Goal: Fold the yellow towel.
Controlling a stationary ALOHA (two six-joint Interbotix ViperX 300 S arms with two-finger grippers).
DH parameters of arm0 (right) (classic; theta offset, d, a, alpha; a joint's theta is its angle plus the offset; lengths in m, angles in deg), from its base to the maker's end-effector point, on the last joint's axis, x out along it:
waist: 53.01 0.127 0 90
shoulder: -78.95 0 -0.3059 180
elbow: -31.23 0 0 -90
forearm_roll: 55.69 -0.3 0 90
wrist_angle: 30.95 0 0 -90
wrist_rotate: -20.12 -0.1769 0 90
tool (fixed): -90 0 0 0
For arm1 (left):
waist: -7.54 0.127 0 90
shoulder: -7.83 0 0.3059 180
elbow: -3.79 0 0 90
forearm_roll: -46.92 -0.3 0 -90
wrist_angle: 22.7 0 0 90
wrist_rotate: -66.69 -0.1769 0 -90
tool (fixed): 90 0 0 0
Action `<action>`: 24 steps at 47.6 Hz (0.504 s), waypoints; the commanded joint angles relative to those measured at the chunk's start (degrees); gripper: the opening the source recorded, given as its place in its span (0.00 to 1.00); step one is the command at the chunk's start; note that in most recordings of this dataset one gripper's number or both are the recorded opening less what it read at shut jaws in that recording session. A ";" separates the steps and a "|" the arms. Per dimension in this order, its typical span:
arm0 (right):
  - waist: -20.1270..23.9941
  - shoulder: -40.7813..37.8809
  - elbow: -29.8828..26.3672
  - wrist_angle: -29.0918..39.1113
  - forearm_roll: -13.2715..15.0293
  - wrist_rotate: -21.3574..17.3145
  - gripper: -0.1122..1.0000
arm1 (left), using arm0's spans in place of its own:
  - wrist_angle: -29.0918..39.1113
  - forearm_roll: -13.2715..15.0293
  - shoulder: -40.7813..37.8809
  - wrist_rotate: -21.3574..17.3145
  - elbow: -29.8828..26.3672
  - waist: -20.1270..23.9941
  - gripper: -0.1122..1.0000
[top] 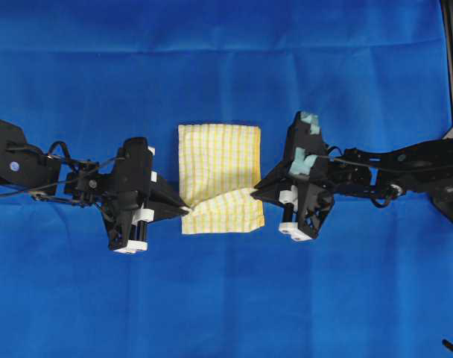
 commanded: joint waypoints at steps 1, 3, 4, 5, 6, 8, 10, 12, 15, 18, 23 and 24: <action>0.26 -0.35 -1.41 -0.53 -0.18 -0.09 0.13 | -0.97 0.09 -0.88 0.09 -0.97 0.00 0.14; 0.44 -0.70 -1.67 -0.44 -0.18 -0.09 0.13 | -1.32 0.09 -1.41 0.09 -1.05 0.00 0.14; 0.53 -0.79 -1.76 -0.53 -0.18 -0.09 0.13 | -1.41 0.09 -1.58 0.09 -1.14 0.09 0.14; 0.62 -0.88 -1.76 -0.53 -0.18 -0.09 0.13 | -1.49 0.09 -1.76 0.09 -1.23 0.00 0.14; 0.79 -0.97 -1.85 -0.44 -0.09 -0.09 0.13 | -1.58 0.09 -1.76 0.09 -1.23 0.00 0.14; 1.05 -0.97 -1.93 -0.53 -0.18 -0.09 0.13 | -1.67 0.09 -1.76 0.09 -1.32 0.00 0.14; 1.32 -0.97 -1.93 -0.53 -0.18 -0.09 0.13 | -1.76 0.09 -1.76 0.09 -1.32 0.00 0.14; 1.49 -0.97 -1.93 -0.53 -0.09 -0.09 0.13 | -1.76 0.09 -1.76 0.09 -1.32 0.00 0.14; 1.76 -0.97 -2.02 -0.53 -0.18 -0.09 0.13 | -1.76 0.09 -1.67 0.00 -1.23 0.09 0.14; 1.85 -0.97 -2.11 -0.53 -0.09 -0.09 0.13 | -1.76 0.09 -1.67 0.00 -1.32 0.00 0.14; 1.85 -0.97 -2.29 -0.70 -0.09 0.00 0.13 | -1.76 0.09 -1.67 0.00 -1.49 0.35 0.14; 1.85 -0.97 -2.29 -0.70 -0.18 0.00 0.13 | -1.76 0.09 -1.67 0.00 -1.49 0.35 0.14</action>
